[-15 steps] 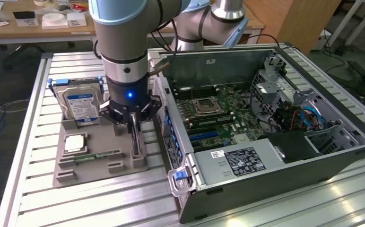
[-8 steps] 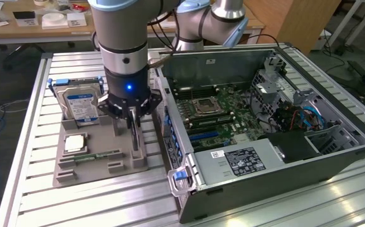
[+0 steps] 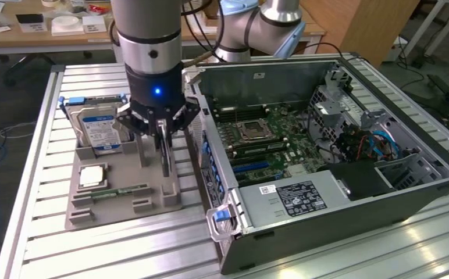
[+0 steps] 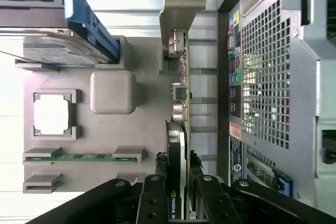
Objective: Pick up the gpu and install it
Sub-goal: 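Pick up the gpu and move the gpu toward the slot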
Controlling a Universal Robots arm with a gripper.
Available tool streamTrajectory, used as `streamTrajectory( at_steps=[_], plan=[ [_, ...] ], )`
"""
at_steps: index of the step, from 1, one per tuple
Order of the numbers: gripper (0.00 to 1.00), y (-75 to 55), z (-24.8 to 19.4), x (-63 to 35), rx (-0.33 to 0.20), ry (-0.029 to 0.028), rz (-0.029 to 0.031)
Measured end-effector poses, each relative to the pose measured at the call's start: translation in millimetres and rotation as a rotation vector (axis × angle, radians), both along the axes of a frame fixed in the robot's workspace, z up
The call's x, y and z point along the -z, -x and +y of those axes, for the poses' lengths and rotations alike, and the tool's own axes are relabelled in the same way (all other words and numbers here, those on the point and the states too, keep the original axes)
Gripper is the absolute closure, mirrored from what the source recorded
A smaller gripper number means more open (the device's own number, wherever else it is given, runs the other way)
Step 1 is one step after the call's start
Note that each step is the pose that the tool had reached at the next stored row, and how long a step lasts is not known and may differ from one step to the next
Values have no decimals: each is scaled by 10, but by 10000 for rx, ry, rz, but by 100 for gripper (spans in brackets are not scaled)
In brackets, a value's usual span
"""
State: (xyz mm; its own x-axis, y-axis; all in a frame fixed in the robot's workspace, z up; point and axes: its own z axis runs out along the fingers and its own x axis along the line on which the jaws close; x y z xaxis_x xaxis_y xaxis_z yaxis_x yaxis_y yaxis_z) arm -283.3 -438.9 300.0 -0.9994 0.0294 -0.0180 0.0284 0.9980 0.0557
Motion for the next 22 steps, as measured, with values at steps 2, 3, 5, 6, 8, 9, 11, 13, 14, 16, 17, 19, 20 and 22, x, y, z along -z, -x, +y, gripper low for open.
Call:
streamTrajectory(
  at_steps=[2,3,5,6,8,9,11,13,14,16,17,19,20,22],
  plan=[
    [73,0,0,-85,0,0,0],
    [73,0,0,-128,-1,0,1],
    [73,0,0,-214,0,0,0],
    [73,0,0,-256,0,0,1],
    [73,0,0,-335,0,0,1],
    [73,0,0,-374,0,0,0],
    [73,0,0,-461,0,0,0],
    [73,0,0,-539,0,0,0],
    [73,0,0,-575,0,0,0],
    [73,0,0,-645,0,0,1],
    [73,0,0,-679,0,0,0],
    [73,0,0,-730,0,0,0],
    [73,0,0,-752,-1,1,1],
    [73,0,0,-789,-1,0,0]
  ],
)
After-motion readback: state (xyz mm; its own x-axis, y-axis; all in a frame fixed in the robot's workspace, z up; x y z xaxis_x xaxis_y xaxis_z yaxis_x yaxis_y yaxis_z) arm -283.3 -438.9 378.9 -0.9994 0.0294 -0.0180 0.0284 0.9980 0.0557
